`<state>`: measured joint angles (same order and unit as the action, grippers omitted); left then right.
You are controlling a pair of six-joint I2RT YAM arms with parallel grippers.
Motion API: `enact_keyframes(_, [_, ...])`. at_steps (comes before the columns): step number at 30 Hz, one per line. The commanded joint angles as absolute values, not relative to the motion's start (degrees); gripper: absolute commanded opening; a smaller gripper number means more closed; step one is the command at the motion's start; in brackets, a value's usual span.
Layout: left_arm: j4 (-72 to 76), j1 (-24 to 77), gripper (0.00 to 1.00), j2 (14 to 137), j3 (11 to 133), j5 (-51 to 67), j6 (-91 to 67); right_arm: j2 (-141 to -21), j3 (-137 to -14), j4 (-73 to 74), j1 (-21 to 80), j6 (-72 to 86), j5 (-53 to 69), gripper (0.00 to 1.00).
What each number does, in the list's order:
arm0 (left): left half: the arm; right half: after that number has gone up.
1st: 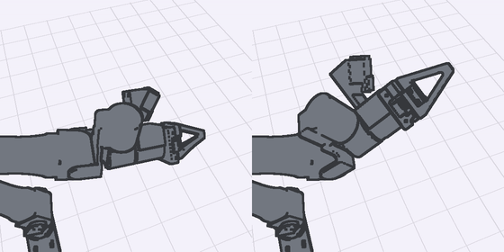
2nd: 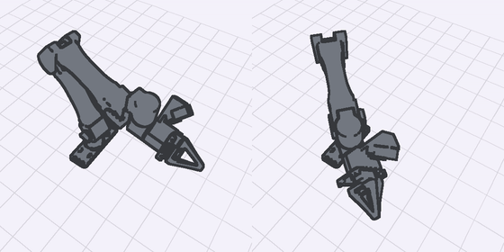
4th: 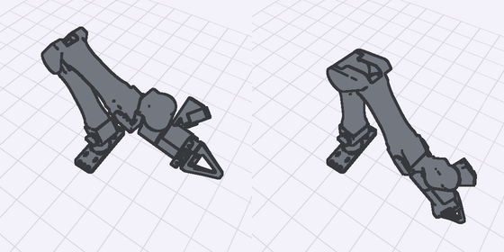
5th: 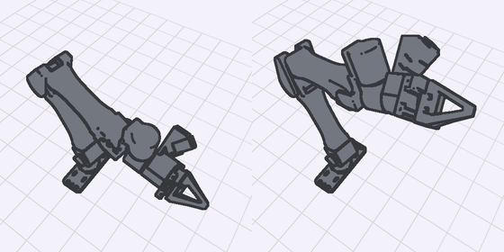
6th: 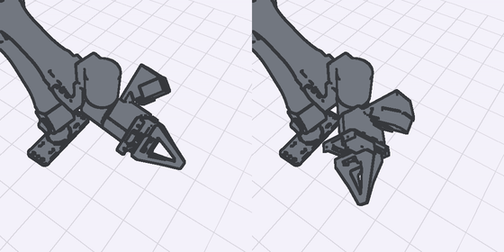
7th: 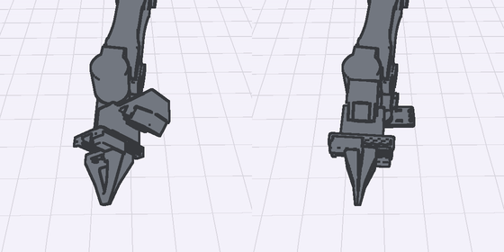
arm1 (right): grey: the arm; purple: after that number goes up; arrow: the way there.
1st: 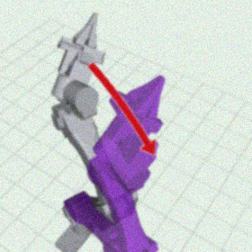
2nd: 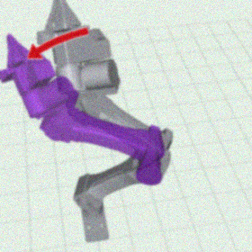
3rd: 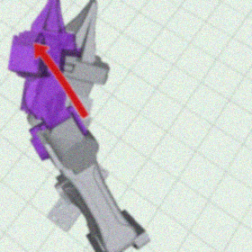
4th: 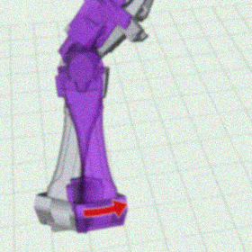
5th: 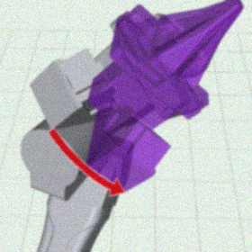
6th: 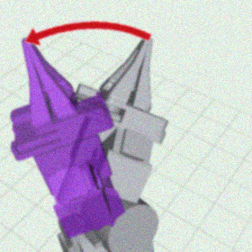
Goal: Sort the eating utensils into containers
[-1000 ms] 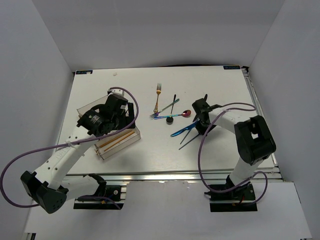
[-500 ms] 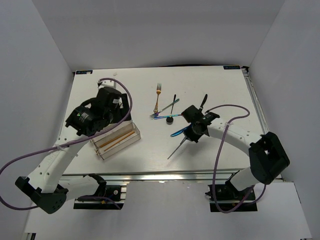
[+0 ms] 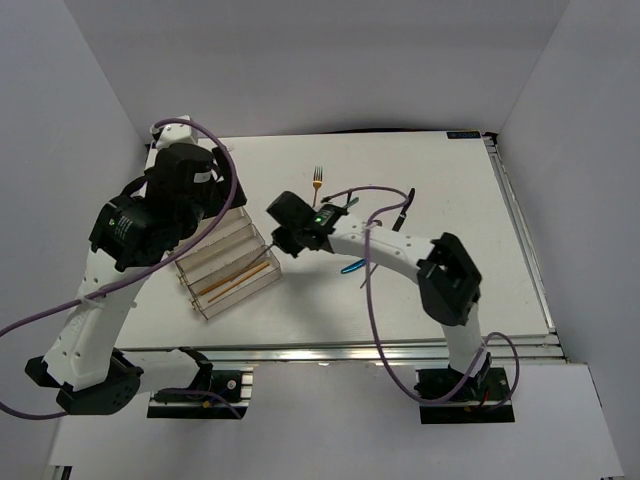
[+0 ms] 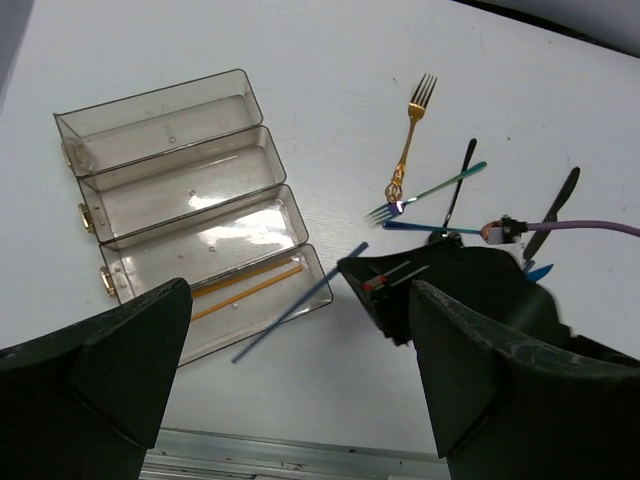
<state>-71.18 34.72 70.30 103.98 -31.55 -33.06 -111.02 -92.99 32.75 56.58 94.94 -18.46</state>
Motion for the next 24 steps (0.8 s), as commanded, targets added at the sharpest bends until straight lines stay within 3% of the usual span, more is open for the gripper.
enact_keyframes(1, [-75.8, 35.0, 0.98, 71.1, 107.0, -35.6, -34.4, -118.3, -104.0, 35.9, 59.5, 104.7, -25.0, 0.0])
enact_keyframes(6, [-77.6, 35.0, 0.98, 71.5, 108.1, -36.3, -33.8, -128.3, -121.9, 46.4, 62.6, 108.7, -26.2, 0.0])
enact_keyframes(24, [-77.3, 35.0, 0.98, 67.6, 99.1, -35.9, -31.0, -129.3, -115.3, 49.0, 66.7, 119.6, -27.4, 0.0])
